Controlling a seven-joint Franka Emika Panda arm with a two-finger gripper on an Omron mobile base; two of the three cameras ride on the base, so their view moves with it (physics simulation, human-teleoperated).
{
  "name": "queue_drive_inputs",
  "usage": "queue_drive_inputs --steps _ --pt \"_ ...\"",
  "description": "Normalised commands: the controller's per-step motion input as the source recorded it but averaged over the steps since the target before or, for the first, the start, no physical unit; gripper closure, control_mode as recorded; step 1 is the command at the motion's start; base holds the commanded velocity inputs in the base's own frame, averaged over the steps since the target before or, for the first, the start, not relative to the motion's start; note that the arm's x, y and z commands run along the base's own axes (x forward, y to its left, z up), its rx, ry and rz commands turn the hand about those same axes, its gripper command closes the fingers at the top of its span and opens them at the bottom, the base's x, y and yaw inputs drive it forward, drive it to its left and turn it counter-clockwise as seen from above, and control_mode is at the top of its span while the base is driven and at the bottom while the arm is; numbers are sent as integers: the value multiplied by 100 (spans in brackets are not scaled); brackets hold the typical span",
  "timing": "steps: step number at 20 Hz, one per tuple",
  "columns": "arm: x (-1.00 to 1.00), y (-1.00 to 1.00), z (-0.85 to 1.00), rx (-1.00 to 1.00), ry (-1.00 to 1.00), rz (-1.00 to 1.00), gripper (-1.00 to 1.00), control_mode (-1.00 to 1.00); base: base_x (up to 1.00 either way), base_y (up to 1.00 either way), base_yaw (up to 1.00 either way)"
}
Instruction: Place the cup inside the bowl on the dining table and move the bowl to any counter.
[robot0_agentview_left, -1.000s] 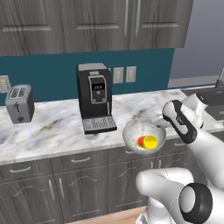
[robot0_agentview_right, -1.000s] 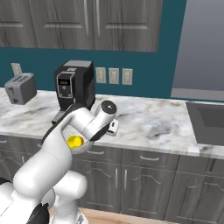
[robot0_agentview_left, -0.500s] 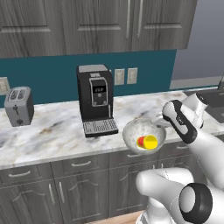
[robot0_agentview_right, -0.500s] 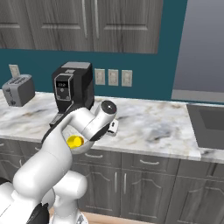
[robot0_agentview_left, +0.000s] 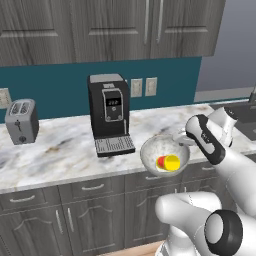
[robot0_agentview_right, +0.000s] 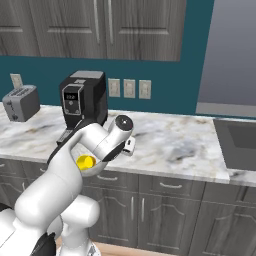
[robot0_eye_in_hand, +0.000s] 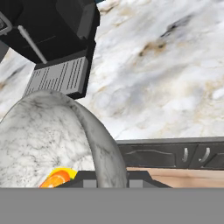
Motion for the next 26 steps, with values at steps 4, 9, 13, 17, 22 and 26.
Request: queue_drive_inputs --steps 4,9,13,17,22,26 --pt "0 0 0 0 0 0 100 -100 0 0 0" --pt "0 0 0 0 0 0 100 -100 0 0 0" --pt "0 0 0 0 0 0 100 -100 0 0 0" --pt "1 0 0 0 0 0 100 -100 0 0 0" --pt "13 0 8 0 8 0 100 -100 0 0 0" --pt "22 0 22 0 7 1 100 -100 0 0 0"
